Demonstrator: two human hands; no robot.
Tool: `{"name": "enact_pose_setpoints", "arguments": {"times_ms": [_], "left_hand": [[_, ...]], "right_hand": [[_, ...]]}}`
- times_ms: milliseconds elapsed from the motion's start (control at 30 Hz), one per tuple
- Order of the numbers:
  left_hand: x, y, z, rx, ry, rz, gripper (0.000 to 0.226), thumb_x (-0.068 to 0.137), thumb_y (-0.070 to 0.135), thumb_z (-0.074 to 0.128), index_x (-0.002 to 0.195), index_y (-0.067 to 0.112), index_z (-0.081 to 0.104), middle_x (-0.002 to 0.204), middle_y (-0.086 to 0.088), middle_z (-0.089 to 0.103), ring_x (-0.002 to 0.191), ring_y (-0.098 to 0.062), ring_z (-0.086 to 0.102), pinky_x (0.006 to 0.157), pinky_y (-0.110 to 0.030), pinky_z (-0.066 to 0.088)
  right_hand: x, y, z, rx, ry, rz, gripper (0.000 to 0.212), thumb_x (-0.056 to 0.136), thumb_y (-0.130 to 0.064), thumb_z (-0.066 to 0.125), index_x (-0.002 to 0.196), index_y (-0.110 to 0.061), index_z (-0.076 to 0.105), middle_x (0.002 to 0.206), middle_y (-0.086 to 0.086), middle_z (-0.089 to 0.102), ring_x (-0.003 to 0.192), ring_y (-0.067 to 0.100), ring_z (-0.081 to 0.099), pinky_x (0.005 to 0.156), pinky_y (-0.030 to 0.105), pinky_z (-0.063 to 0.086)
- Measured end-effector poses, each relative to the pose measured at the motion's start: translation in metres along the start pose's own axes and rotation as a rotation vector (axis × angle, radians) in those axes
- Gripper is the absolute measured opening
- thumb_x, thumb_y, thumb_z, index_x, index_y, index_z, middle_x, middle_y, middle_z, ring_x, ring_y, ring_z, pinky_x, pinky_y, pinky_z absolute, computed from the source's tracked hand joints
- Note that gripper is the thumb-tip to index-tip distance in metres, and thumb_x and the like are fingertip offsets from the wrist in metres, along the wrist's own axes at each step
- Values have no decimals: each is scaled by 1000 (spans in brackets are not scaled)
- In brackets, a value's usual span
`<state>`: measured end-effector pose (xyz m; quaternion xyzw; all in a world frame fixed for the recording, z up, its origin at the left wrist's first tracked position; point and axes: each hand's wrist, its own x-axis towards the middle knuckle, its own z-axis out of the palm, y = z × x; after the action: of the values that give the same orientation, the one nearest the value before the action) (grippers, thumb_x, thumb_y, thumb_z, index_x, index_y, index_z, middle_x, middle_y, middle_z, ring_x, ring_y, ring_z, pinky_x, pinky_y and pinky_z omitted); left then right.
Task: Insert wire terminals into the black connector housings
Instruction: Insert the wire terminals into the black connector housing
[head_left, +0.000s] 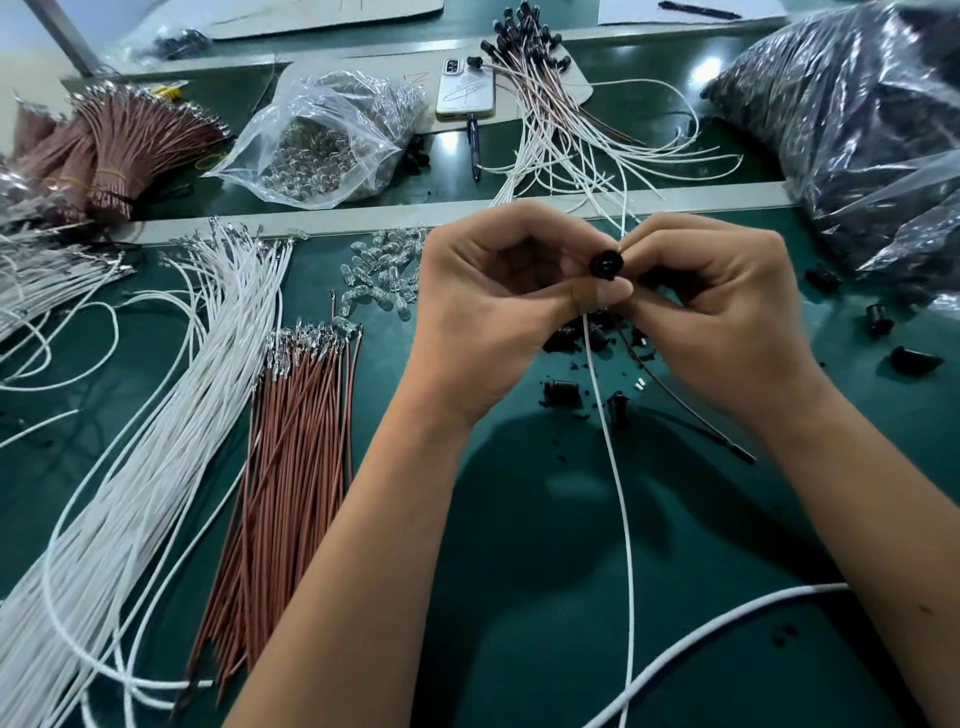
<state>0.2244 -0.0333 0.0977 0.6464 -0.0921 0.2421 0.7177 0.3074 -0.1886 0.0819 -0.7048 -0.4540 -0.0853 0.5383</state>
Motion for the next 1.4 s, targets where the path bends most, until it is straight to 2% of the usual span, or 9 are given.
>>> {"name": "enact_pose_setpoints", "arguments": {"times_ms": [100,400,567,700,900,1000,1167,1267,1400], "left_hand": [[-1,-1,0,-20,-1,-9,38,68,-20,79,94,7,69,78,-11,65,74,-24,62,75,-31,57],[-2,-3,3,-40,14,-20,42,69,-22,76,99,4,67,85,-15,64,78,-25,60,76,-32,54],[-2,-3,3,-50,37,-14,40,69,-23,75,95,5,66,87,-17,63,78,-28,57,75,-34,54],[-2,-5,4,-55,62,-15,38,69,-23,75,94,4,67,85,-15,65,76,-27,60,72,-33,57],[0,-8,3,-64,104,-27,36,69,-24,74,89,4,67,84,-22,64,73,-30,59,67,-35,57],[0,-11,2,-75,143,-56,32,69,-24,75,85,4,68,79,-15,67,72,-26,61,68,-32,57],[1,-14,1,-77,187,-72,28,71,-21,76,84,4,68,74,1,73,67,-10,68,69,-24,57],[-1,-15,3,-48,179,-63,29,70,-20,77,84,4,69,74,0,73,67,-10,67,69,-23,56],[-2,-15,5,-36,153,-52,32,68,-20,78,85,5,70,76,-5,71,70,-13,66,73,-26,57]], "right_hand": [[0,1,0,1,-9,-12,7,89,-5,79,86,-9,74,85,11,72,75,24,67,65,46,53],[1,3,-1,-18,-47,-21,11,91,-4,78,85,-10,72,84,14,70,75,28,65,66,46,50],[0,4,0,-90,-72,-29,8,92,-2,74,84,-4,71,83,10,68,75,28,63,67,44,49],[0,5,1,-106,-88,-32,12,91,2,75,83,-6,70,81,7,66,74,26,62,66,42,49],[0,5,3,-117,-104,0,14,93,-4,76,81,-3,69,77,6,64,72,26,60,66,43,48],[0,3,4,-122,-109,20,14,92,-4,77,81,-5,69,77,0,63,72,21,59,66,37,48],[-2,2,5,-38,-102,85,13,88,-9,82,83,0,75,74,3,65,68,18,60,64,33,48],[-2,3,3,-18,-114,109,14,88,-8,82,77,-7,72,70,-6,58,66,10,52,63,27,42],[-2,5,1,-31,-139,113,20,88,-5,82,73,-7,69,69,1,58,64,18,53,61,33,43]]}}
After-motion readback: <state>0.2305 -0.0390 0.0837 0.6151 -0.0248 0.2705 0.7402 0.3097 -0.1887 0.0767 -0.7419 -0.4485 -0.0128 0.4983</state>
